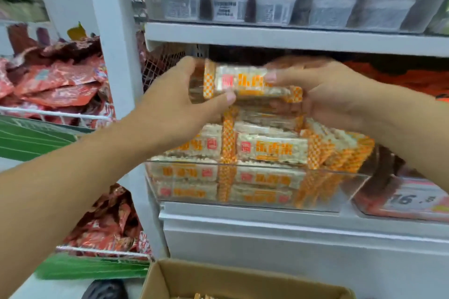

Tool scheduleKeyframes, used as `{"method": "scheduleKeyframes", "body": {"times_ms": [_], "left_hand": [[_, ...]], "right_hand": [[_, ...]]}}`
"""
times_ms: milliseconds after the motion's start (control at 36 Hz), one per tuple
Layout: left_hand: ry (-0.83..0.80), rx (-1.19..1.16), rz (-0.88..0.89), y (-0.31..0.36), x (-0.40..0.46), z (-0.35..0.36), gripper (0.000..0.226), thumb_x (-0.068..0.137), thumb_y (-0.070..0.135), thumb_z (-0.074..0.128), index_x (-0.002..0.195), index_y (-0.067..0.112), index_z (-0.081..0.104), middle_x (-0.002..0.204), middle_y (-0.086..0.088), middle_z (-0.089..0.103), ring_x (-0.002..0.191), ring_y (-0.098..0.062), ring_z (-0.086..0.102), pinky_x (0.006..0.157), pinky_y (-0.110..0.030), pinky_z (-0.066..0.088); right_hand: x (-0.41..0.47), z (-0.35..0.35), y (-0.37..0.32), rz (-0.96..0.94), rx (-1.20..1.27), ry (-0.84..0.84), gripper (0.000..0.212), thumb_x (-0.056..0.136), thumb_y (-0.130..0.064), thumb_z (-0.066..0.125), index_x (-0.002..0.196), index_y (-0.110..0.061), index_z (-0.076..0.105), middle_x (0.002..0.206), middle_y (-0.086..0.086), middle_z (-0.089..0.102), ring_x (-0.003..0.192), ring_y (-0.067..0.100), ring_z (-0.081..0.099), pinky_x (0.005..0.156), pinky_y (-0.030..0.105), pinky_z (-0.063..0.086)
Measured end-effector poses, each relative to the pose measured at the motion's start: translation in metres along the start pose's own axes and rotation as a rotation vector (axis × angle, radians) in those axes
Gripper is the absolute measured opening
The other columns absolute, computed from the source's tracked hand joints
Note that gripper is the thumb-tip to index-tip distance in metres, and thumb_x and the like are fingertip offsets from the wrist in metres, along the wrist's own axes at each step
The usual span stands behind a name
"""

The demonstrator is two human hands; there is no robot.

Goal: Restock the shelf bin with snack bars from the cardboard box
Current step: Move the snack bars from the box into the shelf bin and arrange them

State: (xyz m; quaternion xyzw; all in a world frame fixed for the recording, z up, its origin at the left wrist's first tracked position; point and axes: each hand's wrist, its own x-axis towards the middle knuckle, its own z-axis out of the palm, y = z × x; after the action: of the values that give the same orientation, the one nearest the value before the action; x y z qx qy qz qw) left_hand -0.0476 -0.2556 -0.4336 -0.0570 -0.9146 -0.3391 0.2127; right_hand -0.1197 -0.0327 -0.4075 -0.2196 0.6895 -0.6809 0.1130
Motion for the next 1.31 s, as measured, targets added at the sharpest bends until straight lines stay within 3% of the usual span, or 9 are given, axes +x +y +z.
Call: {"method": "scheduleKeyframes", "body": {"times_ms": [111,222,306,444,639,806,1111,1167,1306], "left_hand": [[-0.107,0.475,0.033,-0.018,0.000,0.008,0.074,0.089,0.072,0.031,0.130,0.013,0.044,0.123,-0.014,0.057,0.115,-0.033,0.055,0.094,-0.042,0.046],[-0.226,0.647,0.055,-0.023,0.000,0.016,0.074,0.088,0.066,0.004,0.116,0.018,0.052,0.118,-0.009,0.058,0.116,-0.032,0.053,0.101,-0.045,0.041],[-0.191,0.694,0.081,-0.024,-0.001,0.018,0.072,0.089,0.062,0.003,0.125,0.019,0.049,0.131,-0.007,0.056,0.123,-0.029,0.050,0.107,-0.043,0.037],[-0.139,0.729,0.100,-0.026,-0.003,0.021,0.076,0.091,0.059,0.002,0.141,0.019,0.043,0.143,-0.007,0.051,0.130,-0.027,0.048,0.110,-0.042,0.035],[-0.102,0.707,0.100,-0.025,-0.006,0.024,0.072,0.092,0.058,0.002,0.139,0.022,0.043,0.140,-0.002,0.052,0.127,-0.024,0.047,0.108,-0.038,0.032],[-0.107,0.718,0.096,-0.025,-0.006,0.024,0.068,0.091,0.058,0.002,0.131,0.023,0.045,0.135,-0.002,0.054,0.122,-0.026,0.049,0.106,-0.039,0.032],[-0.113,0.709,0.060,-0.022,-0.008,0.023,0.075,0.090,0.059,0.001,0.145,0.024,0.037,0.150,0.000,0.043,0.137,-0.022,0.038,0.115,-0.035,0.023],[-0.126,0.708,0.063,-0.022,-0.008,0.024,0.075,0.090,0.059,0.001,0.146,0.023,0.036,0.151,0.000,0.042,0.138,-0.022,0.038,0.115,-0.036,0.022],[-0.130,0.701,0.071,-0.025,-0.005,0.023,0.073,0.090,0.060,0.002,0.137,0.023,0.044,0.142,-0.002,0.050,0.131,-0.025,0.044,0.114,-0.041,0.029]], "right_hand": [[0.038,0.003,0.013,0.006,-0.034,0.058,0.020,0.077,-0.009,0.079,0.094,-0.017,0.071,0.095,-0.005,0.072,0.099,0.006,0.066,0.083,0.036,0.061],[0.086,0.015,0.022,-0.023,-0.084,0.006,0.015,0.085,-0.008,0.075,0.089,-0.020,0.067,0.085,-0.010,0.070,0.090,0.003,0.066,0.087,0.037,0.060],[0.123,0.017,0.028,-0.136,-0.312,0.058,0.021,0.077,-0.017,0.084,0.092,-0.024,0.071,0.089,-0.008,0.070,0.092,0.010,0.066,0.085,0.032,0.056],[0.153,0.022,0.036,-0.332,-0.773,0.085,0.036,0.080,-0.026,0.083,0.113,-0.017,0.069,0.109,-0.006,0.063,0.102,0.007,0.054,0.067,0.001,0.035],[0.159,0.022,0.038,-0.341,-0.731,0.120,0.033,0.081,-0.030,0.082,0.109,-0.025,0.066,0.116,-0.007,0.063,0.103,0.006,0.056,0.072,0.010,0.041],[0.160,0.016,0.035,-0.249,-0.931,-0.006,0.060,0.091,-0.042,0.070,0.145,-0.027,0.050,0.154,-0.003,0.041,0.135,0.012,0.041,0.100,0.016,0.029],[0.170,0.026,0.044,-0.148,-1.238,-0.130,0.066,0.103,-0.050,0.043,0.158,-0.020,0.024,0.166,0.006,0.017,0.150,0.026,0.023,0.119,0.032,0.022],[0.169,0.027,0.043,-0.142,-1.256,-0.125,0.066,0.103,-0.051,0.041,0.159,-0.020,0.021,0.166,0.006,0.014,0.152,0.025,0.017,0.119,0.031,0.018],[0.164,0.027,0.038,-0.098,-1.100,-0.103,0.070,0.099,-0.050,0.053,0.159,-0.028,0.022,0.165,-0.002,0.022,0.141,0.020,0.039,0.101,0.021,0.030]]}}
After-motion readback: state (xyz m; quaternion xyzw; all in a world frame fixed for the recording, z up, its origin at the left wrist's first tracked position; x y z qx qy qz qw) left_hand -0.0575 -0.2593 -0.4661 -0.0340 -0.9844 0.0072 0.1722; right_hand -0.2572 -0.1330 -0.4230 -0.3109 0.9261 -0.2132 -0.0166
